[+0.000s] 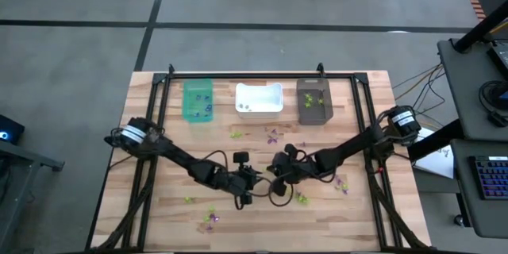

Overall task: Sort Halloween decoration
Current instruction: Put the green spider toy into the black bin

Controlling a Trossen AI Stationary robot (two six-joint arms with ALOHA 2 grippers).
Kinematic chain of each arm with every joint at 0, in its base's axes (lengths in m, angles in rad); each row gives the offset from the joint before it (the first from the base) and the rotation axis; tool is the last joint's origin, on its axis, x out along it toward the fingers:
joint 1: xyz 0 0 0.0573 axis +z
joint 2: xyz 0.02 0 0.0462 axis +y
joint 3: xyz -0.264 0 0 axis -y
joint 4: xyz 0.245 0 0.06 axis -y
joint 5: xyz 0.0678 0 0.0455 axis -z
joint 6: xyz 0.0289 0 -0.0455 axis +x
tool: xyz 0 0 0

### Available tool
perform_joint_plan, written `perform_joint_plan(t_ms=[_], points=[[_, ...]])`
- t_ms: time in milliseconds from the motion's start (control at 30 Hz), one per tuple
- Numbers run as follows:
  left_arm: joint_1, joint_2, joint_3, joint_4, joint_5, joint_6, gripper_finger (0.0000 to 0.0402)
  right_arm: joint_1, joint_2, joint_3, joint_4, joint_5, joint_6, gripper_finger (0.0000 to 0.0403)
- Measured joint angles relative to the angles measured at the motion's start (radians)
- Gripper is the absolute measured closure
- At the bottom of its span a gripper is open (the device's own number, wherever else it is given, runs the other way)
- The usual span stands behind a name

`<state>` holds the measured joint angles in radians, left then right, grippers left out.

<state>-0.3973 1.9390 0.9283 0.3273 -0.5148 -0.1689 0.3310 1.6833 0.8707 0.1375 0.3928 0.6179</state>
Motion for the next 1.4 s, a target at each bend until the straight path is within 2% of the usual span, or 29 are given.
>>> perform_joint_plan(t_ms=[200,567,800,1100,1400], points=[[0.023,0.039,0.0,0.005,0.0,-0.024,0.0323,-0.008,0.0,-0.001,-0.062,-0.009,0.097,0.0386],[0.046,0.047,0.0,0.046,0.0,-0.027,0.0323,-0.016,0.001,-0.001,-0.054,-0.027,0.122,0.0301],[0.063,0.08,-0.002,0.05,0.0,-0.052,0.0323,-0.016,0.001,-0.002,-0.051,-0.027,0.142,0.027],[0.062,0.097,-0.001,0.058,-0.005,-0.077,0.0323,-0.026,0.042,-0.002,-0.047,-0.031,0.196,0.0248],[0.047,0.064,-0.002,0.039,0.006,-0.073,0.0323,-0.049,0.062,-0.002,-0.043,-0.033,0.167,0.0254]])
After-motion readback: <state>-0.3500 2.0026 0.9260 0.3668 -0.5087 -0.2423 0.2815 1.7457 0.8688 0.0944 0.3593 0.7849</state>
